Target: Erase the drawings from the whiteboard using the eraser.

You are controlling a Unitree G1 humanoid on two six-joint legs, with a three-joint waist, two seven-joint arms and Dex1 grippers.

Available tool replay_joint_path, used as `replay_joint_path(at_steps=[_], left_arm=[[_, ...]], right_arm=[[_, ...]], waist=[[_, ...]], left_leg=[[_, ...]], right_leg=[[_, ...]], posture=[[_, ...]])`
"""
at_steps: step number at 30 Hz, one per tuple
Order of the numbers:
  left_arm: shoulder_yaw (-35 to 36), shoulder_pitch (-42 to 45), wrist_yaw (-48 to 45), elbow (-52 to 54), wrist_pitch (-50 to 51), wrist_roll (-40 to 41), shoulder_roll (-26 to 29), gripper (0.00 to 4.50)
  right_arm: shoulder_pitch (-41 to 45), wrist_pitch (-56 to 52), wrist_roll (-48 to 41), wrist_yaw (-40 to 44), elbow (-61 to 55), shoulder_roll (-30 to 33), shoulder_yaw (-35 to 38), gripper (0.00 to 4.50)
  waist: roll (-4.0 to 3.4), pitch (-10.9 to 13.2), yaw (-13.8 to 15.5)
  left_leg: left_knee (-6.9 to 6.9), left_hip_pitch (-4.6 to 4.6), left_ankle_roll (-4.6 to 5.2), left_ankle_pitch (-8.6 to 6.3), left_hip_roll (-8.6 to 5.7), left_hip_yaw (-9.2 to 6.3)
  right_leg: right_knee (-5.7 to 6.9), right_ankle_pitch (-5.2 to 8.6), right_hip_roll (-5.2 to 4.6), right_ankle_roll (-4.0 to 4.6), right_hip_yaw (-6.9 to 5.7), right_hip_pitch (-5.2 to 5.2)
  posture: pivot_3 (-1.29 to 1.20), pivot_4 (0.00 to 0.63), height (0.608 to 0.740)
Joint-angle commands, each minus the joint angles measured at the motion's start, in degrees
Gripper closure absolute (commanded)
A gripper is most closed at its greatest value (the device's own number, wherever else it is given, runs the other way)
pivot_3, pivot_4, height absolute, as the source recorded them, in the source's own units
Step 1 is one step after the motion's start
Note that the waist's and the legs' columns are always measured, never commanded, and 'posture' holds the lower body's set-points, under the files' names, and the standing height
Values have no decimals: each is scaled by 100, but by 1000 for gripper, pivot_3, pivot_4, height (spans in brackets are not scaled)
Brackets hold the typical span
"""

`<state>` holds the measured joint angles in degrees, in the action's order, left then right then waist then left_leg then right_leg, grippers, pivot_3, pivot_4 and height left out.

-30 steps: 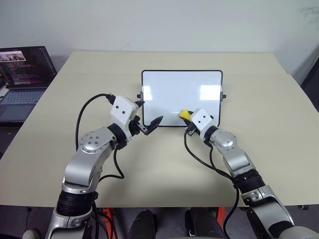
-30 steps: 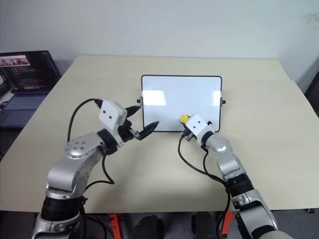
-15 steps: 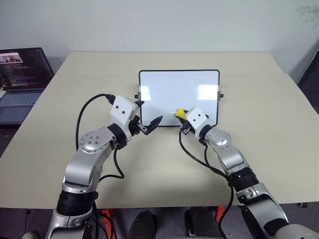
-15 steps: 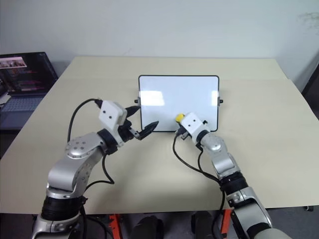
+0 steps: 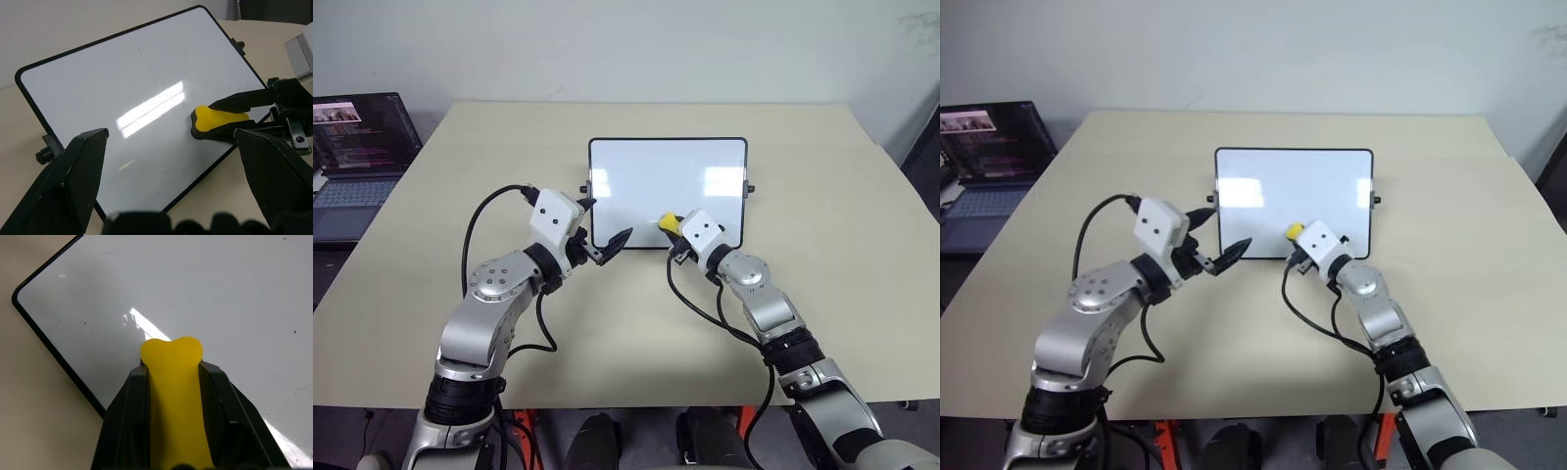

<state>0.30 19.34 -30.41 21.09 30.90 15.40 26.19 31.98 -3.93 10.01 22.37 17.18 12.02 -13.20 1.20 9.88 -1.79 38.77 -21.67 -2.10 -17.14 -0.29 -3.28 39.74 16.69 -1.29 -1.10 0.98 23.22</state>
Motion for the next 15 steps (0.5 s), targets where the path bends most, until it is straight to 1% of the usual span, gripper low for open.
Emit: replay_joint_path(at_steps=[1, 5, 15], left_arm=[[78, 46, 18, 94, -112, 14, 23, 0], [65, 95, 15, 81, -89, 9, 32, 0], [56, 170, -8, 85, -34, 24, 55, 0]], right_arm=[[-133, -136, 47, -21, -106, 184, 110, 3398], [-202, -139, 28, -21, -106, 353, 179, 3398], [-244, -197, 18, -65, -149, 376, 162, 3398]], waist=[[0, 0, 15], [1, -1, 24], [2, -1, 26]], left_leg=[[0, 0, 0, 0, 0, 0], [1, -1, 0, 0, -2, -2], [3, 0, 0, 0, -3, -3]], right_leg=[[0, 0, 0, 0, 0, 0], [-2, 0, -2, 0, -2, -4], [-1, 0, -2, 0, -3, -5]], posture=[[0, 150, 740], [0, 150, 740], [0, 150, 740]])
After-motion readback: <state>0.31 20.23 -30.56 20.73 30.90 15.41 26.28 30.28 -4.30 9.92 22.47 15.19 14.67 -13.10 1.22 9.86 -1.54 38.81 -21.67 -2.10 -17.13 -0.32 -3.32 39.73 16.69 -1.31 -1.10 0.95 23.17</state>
